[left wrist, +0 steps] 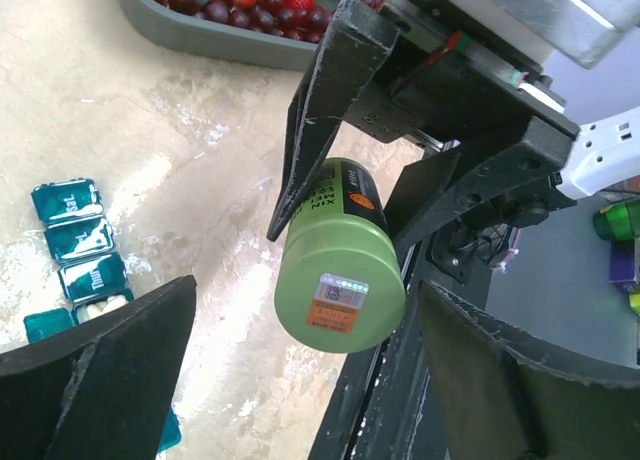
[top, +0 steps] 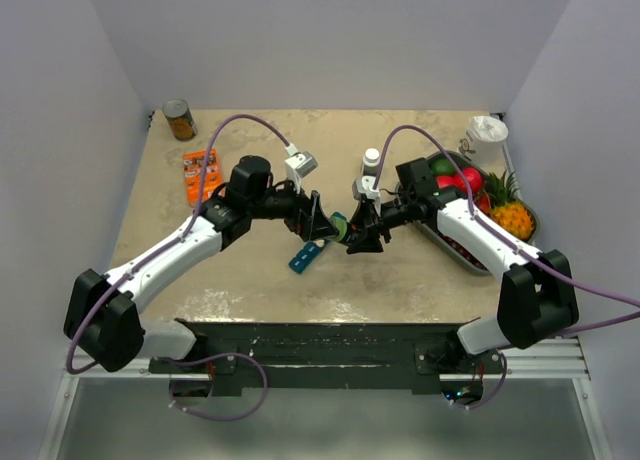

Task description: Sort the pills into containers

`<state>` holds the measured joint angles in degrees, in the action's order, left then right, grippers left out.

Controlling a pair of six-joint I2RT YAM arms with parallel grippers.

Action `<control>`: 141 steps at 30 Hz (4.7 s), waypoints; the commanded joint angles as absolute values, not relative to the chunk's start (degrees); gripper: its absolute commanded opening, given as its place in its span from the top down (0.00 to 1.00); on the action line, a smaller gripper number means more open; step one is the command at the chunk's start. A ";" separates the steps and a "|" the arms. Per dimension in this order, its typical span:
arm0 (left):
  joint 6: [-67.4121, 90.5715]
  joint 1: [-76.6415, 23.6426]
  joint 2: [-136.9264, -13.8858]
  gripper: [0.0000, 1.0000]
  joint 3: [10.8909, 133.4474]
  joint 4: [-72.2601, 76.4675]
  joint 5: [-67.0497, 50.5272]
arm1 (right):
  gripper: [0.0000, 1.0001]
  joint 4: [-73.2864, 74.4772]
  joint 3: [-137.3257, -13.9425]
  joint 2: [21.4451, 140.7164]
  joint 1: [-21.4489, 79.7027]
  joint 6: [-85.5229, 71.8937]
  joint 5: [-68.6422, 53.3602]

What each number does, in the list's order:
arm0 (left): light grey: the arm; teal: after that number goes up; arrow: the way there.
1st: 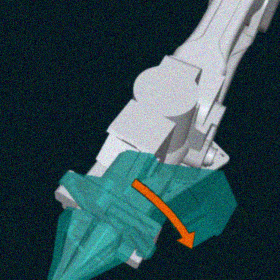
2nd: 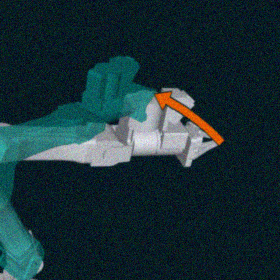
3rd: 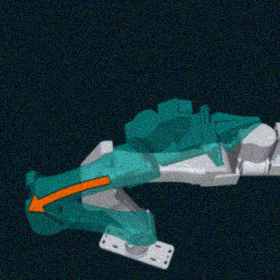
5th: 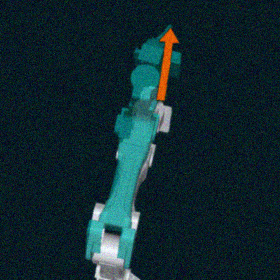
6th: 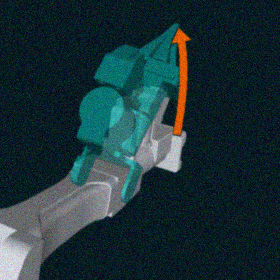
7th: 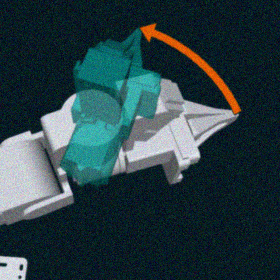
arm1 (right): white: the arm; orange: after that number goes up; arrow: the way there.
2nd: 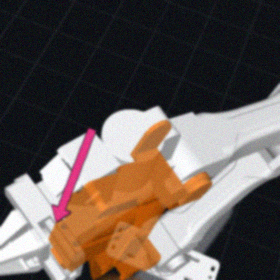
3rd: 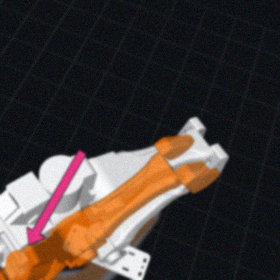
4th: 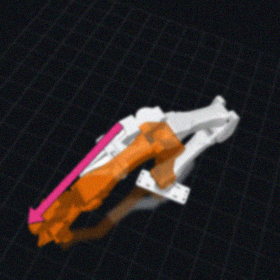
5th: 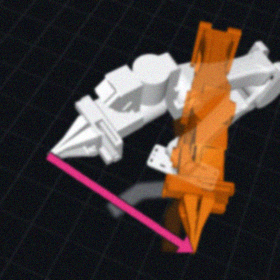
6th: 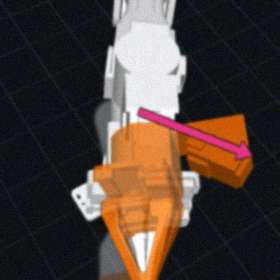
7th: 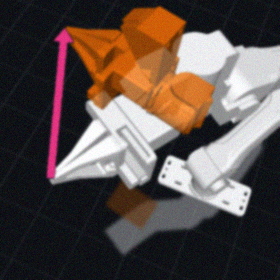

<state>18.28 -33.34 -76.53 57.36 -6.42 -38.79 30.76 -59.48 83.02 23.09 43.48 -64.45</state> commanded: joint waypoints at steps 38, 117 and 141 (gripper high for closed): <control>54.85 -42.27 -69.96 0.30 55.46 -8.52 -13.44 | 1.00 28.56 -60.91 81.65 23.47 43.33 -65.39; 27.32 -45.09 -72.42 0.91 46.94 7.03 -30.71 | 1.00 40.87 -62.93 85.34 21.53 57.65 -66.44; 31.52 -39.38 -53.63 0.01 35.95 20.57 -19.11 | 1.00 42.45 -63.10 85.17 21.62 60.12 -66.18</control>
<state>15.81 -40.42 -58.46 38.39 12.53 -31.09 43.99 -60.84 86.37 21.45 59.99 -62.83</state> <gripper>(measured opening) 0.992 0.548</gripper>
